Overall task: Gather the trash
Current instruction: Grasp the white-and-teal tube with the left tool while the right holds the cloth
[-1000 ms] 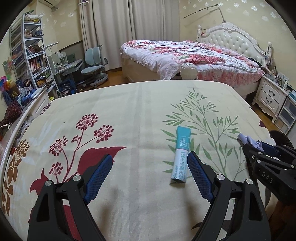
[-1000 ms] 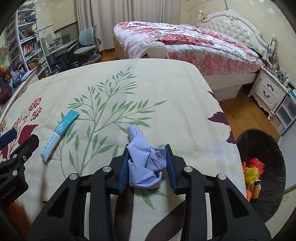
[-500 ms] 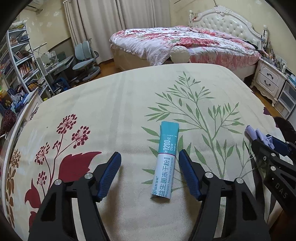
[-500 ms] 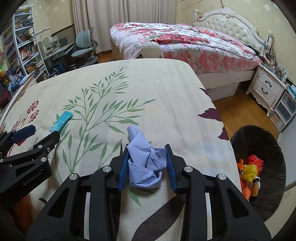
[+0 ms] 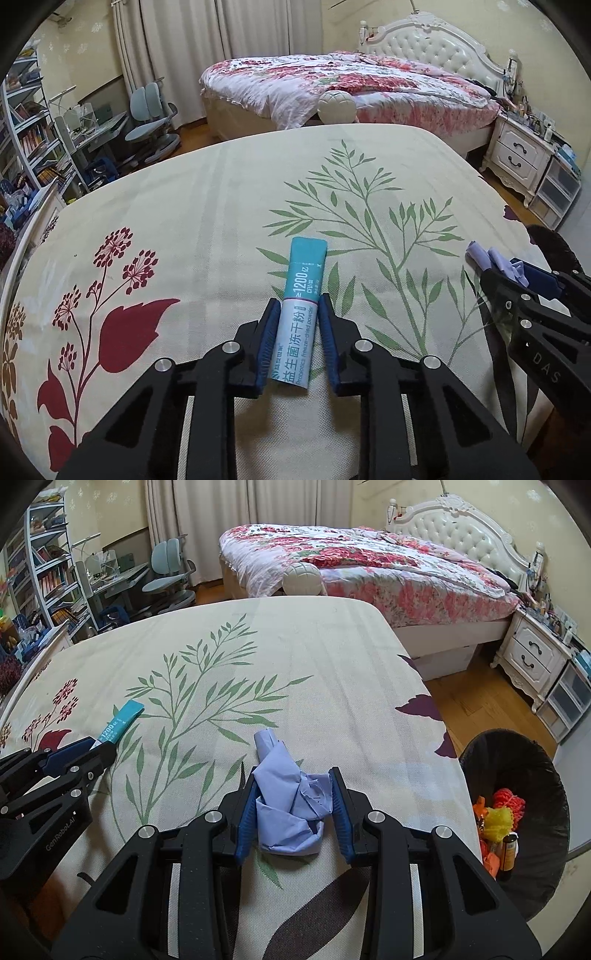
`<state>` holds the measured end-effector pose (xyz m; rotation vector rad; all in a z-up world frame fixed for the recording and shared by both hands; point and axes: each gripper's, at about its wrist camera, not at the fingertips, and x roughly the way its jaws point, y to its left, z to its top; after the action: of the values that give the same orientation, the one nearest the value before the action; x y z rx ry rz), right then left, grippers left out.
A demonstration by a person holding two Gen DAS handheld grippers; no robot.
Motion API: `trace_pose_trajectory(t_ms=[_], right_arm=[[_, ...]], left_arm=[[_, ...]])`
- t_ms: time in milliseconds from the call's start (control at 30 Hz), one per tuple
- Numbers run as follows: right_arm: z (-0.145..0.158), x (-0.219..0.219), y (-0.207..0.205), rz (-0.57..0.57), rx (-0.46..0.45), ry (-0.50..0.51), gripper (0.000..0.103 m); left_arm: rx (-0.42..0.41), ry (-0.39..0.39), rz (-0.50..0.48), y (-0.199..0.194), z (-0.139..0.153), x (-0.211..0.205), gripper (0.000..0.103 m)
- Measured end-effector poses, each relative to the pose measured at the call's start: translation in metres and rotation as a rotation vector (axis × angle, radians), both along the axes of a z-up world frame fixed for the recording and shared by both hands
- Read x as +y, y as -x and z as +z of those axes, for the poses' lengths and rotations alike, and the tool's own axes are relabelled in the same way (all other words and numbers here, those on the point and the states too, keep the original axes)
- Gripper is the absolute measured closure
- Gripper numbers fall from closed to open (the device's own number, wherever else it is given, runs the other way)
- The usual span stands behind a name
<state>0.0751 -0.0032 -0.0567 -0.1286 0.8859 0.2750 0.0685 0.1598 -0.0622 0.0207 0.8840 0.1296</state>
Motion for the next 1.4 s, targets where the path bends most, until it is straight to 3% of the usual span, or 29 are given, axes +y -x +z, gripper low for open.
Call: trace_pose_trajectory(t_ms=[300,433,500,567,633,933,1033,1400], right_arm=[[0.000,0.000,0.005,0.002,-0.001,0.004,0.068],[0.000,0.000,0.004,0.003,-0.002,0.005,0.068],[0.000,0.000,0.004,0.002,0.000,0.003,0.068],[0.000,0.000,0.007,0.002,-0.001,0.002,0.068],[0.000,0.000,0.007,0.002,-0.001,0.002,0.068],[0.000,-0.001,0.007,0.002,-0.002,0.000,0.068],[-0.001,-0.001,0.007,0.002,-0.002,0.000,0.068],[0.000,-0.002,0.014,-0.003,-0.002,-0.021,0.068]], left_arm=[[-0.005,0.016,0.004,0.001,0.001,0.002,0.081],[0.001,-0.018,0.010,0.002,0.000,-0.001,0.079],[0.008,-0.037,0.022,0.001,0.000,-0.001,0.073],[0.009,-0.023,0.053,0.001,0.000,0.004,0.061],[0.010,0.031,0.060,0.001,0.000,0.013,0.060],[-0.008,0.051,0.028,0.005,0.000,0.013,0.069],[-0.015,0.060,0.034,0.007,0.000,0.015,0.081],[-0.031,0.095,0.032,0.011,0.002,0.017,0.088]])
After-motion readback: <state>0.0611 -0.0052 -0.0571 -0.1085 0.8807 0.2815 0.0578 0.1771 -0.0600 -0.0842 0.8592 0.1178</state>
